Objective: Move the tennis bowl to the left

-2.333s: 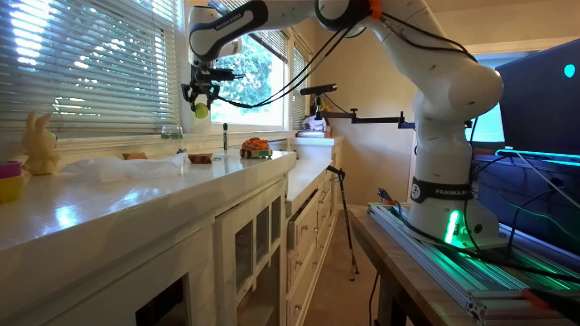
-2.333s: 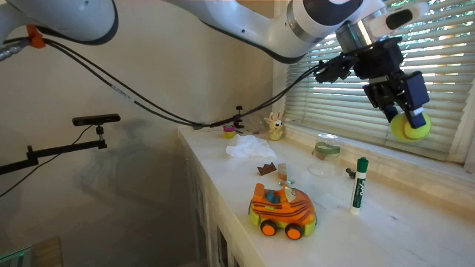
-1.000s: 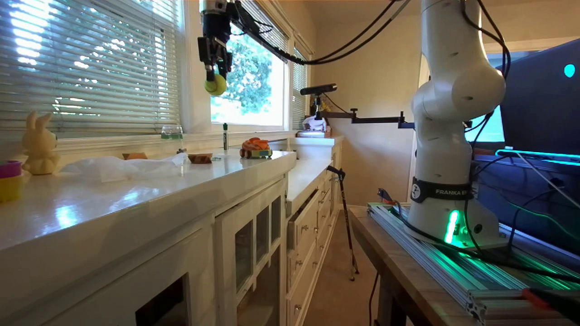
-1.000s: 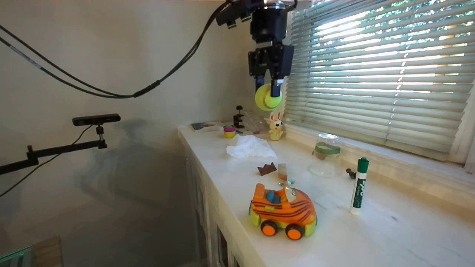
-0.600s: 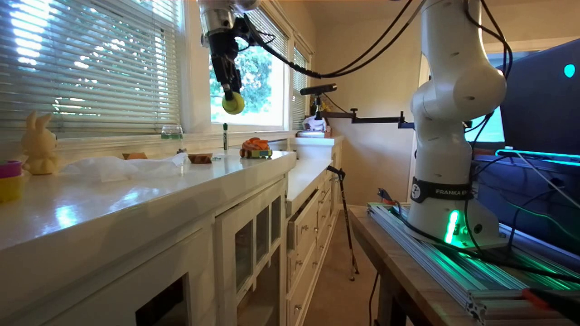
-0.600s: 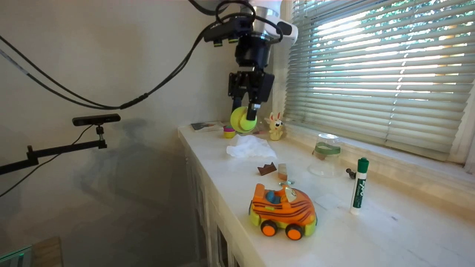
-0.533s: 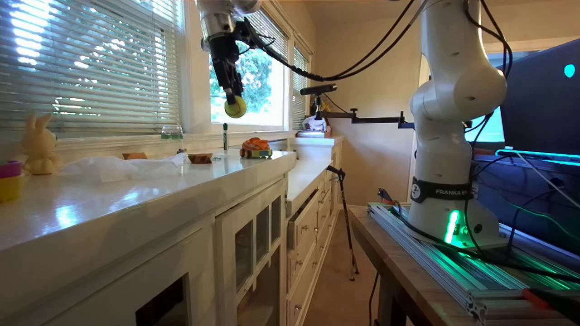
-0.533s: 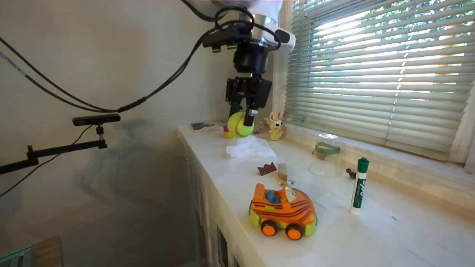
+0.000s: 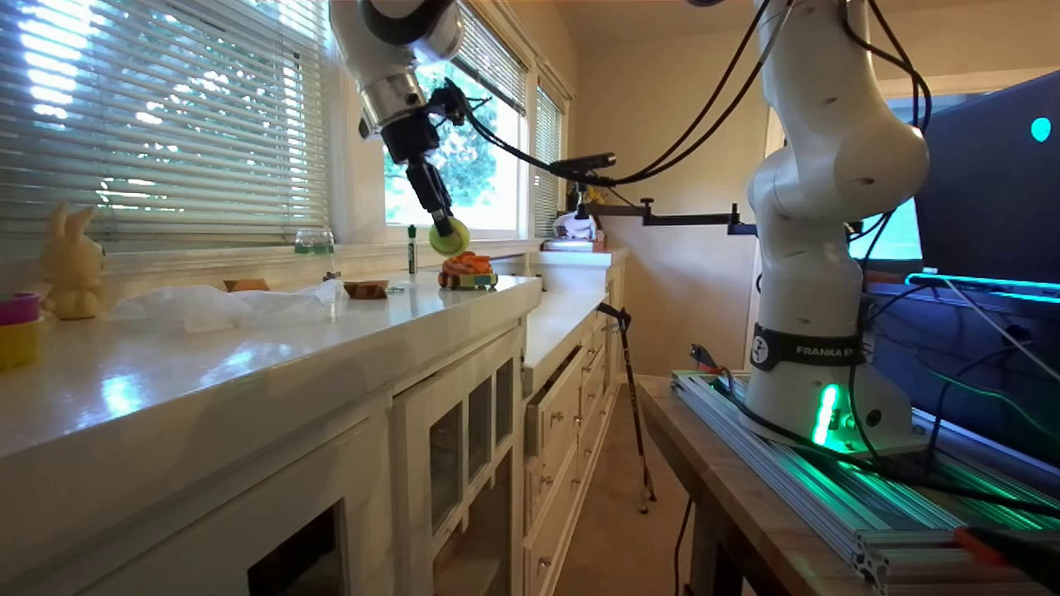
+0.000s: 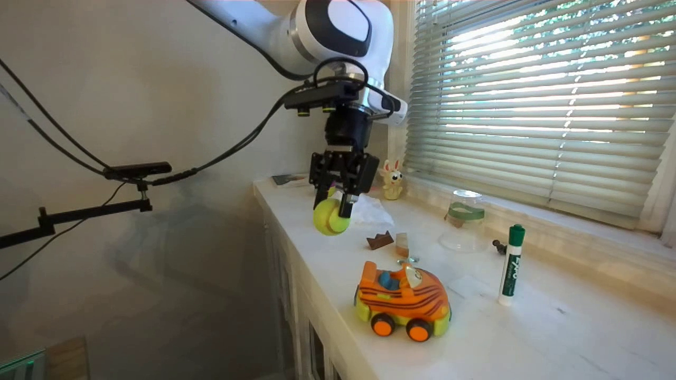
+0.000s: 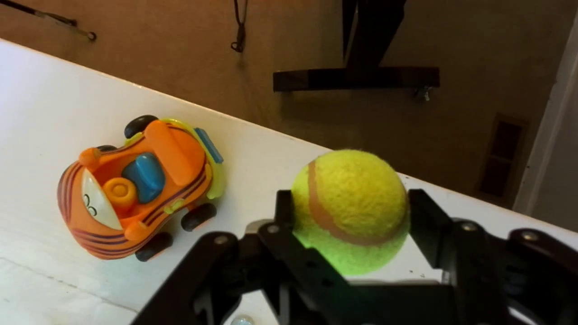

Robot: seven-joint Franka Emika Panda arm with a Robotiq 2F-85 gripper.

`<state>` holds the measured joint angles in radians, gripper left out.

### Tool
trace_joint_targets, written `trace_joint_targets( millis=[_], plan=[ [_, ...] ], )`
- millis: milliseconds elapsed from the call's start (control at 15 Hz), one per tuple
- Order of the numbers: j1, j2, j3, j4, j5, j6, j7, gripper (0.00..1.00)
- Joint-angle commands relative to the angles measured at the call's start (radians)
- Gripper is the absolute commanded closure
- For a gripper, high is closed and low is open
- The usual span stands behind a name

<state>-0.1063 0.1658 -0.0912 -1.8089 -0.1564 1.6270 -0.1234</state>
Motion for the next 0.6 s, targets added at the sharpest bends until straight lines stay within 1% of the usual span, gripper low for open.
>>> trace_joint_targets(
  millis=[0,267,533],
  plan=[
    [0.016,0.014,0.011,-0.004,-0.073,-0.017,-0.046,0.6],
    [0.02,0.023,0.015,-0.01,-0.133,-0.018,-0.091,0.6],
    [0.019,0.023,0.014,-0.012,-0.169,-0.016,-0.116,0.6]
  ],
)
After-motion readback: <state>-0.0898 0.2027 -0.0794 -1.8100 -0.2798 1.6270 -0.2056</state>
